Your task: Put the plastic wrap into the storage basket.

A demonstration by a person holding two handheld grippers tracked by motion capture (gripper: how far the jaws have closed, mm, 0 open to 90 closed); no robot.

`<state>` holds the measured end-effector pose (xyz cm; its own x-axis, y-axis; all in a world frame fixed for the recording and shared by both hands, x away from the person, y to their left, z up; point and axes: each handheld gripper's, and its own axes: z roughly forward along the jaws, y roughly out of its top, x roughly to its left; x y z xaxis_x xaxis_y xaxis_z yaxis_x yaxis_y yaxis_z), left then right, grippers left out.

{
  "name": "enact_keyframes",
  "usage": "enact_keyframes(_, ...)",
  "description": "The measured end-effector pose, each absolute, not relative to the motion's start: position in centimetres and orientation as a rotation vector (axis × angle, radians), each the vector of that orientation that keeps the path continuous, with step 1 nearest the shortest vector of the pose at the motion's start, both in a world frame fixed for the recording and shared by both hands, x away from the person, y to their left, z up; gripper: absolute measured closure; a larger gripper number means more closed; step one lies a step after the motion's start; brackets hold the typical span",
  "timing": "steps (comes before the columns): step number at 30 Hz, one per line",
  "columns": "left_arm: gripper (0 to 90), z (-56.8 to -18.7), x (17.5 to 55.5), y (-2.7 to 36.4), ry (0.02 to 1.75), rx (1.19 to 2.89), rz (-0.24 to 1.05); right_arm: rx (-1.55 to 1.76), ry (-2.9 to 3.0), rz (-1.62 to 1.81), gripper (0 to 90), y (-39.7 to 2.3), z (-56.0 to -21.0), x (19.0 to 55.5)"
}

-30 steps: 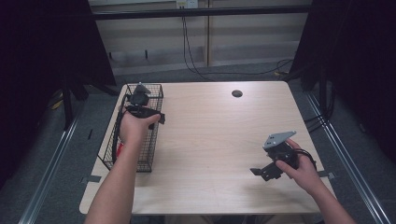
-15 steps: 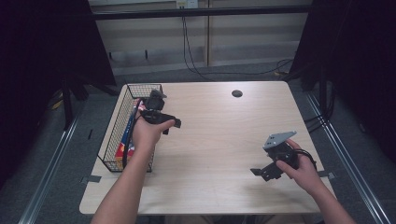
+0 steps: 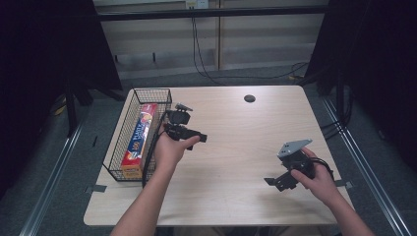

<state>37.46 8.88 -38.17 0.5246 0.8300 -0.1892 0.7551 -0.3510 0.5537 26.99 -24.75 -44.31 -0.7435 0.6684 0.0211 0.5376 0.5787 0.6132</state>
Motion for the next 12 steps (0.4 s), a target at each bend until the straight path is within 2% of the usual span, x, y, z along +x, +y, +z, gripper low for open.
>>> enact_keyframes(12,15.5,-40.5,36.0,7.1,1.221,2.187,0.15,1.022,2.588,0.883,2.8,-24.9,-44.7,27.0)
